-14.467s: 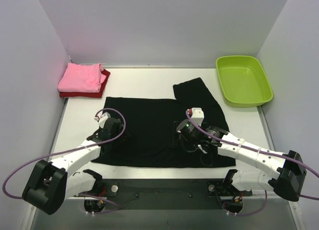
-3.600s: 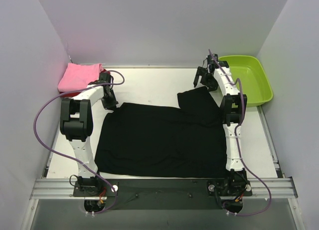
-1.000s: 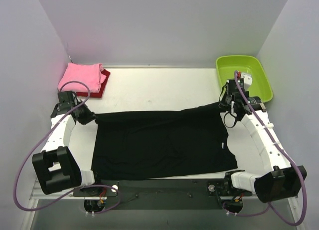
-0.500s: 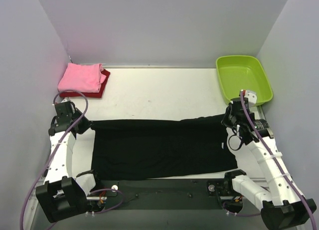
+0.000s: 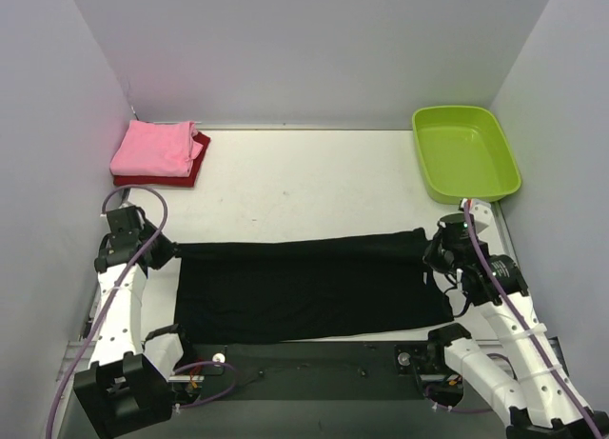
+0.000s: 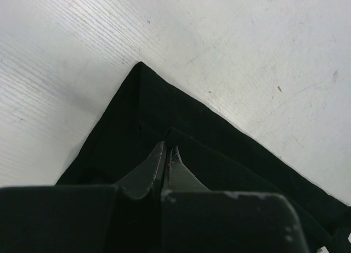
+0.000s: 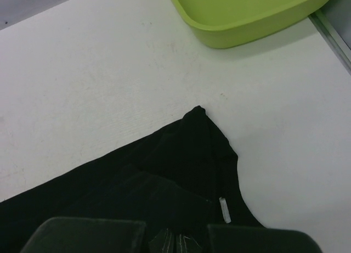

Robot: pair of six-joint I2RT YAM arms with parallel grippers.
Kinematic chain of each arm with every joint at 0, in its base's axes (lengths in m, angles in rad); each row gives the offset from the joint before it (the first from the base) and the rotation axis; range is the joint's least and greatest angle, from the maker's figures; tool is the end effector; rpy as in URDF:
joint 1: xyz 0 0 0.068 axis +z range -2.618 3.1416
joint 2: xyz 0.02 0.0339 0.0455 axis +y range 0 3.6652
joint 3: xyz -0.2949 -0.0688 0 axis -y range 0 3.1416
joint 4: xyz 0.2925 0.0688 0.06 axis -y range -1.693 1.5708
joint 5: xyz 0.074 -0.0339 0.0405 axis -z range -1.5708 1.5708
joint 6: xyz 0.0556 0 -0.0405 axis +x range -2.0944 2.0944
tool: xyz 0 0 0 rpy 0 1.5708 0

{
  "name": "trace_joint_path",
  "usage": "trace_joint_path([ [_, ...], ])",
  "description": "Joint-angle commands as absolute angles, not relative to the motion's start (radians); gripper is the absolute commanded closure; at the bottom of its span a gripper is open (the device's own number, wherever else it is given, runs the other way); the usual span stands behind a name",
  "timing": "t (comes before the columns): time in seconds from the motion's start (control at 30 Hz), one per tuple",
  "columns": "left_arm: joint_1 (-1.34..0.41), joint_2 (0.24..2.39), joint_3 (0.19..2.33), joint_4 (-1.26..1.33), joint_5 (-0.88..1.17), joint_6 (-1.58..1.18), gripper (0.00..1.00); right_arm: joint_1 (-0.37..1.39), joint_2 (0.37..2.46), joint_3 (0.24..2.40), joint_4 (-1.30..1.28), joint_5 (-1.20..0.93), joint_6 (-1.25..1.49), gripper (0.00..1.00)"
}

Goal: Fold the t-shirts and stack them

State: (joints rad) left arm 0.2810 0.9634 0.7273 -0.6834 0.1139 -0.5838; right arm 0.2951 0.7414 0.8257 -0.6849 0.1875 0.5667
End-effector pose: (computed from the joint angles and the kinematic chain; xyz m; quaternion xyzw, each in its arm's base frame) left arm 0.2213 0.0573 0.2428 -0.3798 0.8665 -0.1015 0.3076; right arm 0.1896 0.0468 0.3244 0.1625 0.8667 0.1187 0.4564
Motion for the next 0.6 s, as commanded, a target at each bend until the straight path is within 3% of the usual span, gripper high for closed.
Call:
trace_joint_path([
  [0.0,0.290,0.907,0.730,-0.707,0.146,-0.632,1.00,0.321,0.712,0.827,-0.793,0.219,0.623,1.00],
  [0.43,0.290,0.831,0.686,-0.764,0.213,-0.684,1.00,0.480,0.575,0.749,-0.966,0.190,0.821,0.99],
  [0.5,0.290,0.839,0.692,-0.773,0.212,-0.681,0.96,0.492,0.575,0.770,-0.998,0.198,0.833,0.79],
  [0.57,0.290,0.839,0.709,-0.804,0.207,-0.677,0.96,0.497,0.569,0.785,-1.020,0.201,0.836,0.68],
])
